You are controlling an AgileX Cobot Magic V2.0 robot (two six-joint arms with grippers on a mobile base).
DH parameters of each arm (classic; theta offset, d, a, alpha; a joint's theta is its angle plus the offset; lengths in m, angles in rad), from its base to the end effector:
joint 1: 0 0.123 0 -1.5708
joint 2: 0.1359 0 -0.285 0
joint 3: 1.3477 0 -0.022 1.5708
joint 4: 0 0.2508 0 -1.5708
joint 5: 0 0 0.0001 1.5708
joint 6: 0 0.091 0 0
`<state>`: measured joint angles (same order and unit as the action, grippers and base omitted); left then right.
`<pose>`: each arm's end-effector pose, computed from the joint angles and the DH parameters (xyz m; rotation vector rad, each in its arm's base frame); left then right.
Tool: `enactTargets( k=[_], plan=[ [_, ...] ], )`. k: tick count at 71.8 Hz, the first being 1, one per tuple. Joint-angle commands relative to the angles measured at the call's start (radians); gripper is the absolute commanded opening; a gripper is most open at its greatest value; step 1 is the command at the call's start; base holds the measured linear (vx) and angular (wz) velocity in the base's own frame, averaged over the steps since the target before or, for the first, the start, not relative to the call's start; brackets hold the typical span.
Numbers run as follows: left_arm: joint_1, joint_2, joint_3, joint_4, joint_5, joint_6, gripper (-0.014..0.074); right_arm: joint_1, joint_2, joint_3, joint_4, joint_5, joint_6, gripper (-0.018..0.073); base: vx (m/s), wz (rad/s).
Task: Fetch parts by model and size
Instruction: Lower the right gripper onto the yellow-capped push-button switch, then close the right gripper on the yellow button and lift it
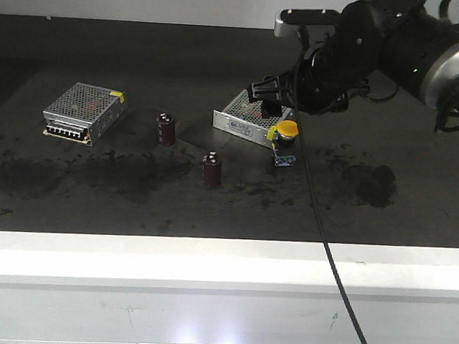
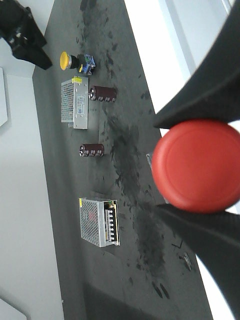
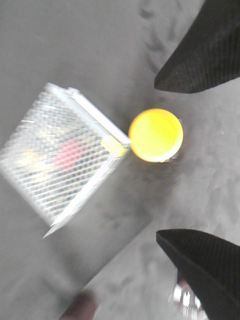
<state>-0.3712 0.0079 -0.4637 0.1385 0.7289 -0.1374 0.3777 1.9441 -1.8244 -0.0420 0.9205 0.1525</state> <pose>0.0127 0.0040 0.2958 0.2282 1.7411 -0.2150 0.4128 0.1605 0.3115 -0.3029 2.5120 0.1608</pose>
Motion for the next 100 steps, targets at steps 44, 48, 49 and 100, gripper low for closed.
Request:
enactTargets(
  k=[44, 48, 49, 100],
  plan=[
    [-0.008, 0.015, -0.021, 0.005, -0.079, -0.001, -0.0006, -0.033, 0.013, -0.035, 0.011, -0.046, 0.009, 0.0539, 0.00, 0.00],
    [-0.008, 0.015, -0.021, 0.005, -0.079, -0.001, -0.0006, -0.033, 0.022, -0.035, 0.027, -0.046, -0.018, 0.0539, 0.00, 0.00],
    [-0.008, 0.015, -0.021, 0.005, -0.079, -0.001, -0.0006, -0.033, 0.025, -0.035, 0.028, -0.044, -0.020, 0.0539, 0.00, 0.00],
    [-0.008, 0.015, -0.021, 0.005, -0.079, -0.001, -0.0006, -0.035, -0.016, -0.005, 0.008, -0.047, -0.015, -0.0011, 0.00, 0.00]
  ],
)
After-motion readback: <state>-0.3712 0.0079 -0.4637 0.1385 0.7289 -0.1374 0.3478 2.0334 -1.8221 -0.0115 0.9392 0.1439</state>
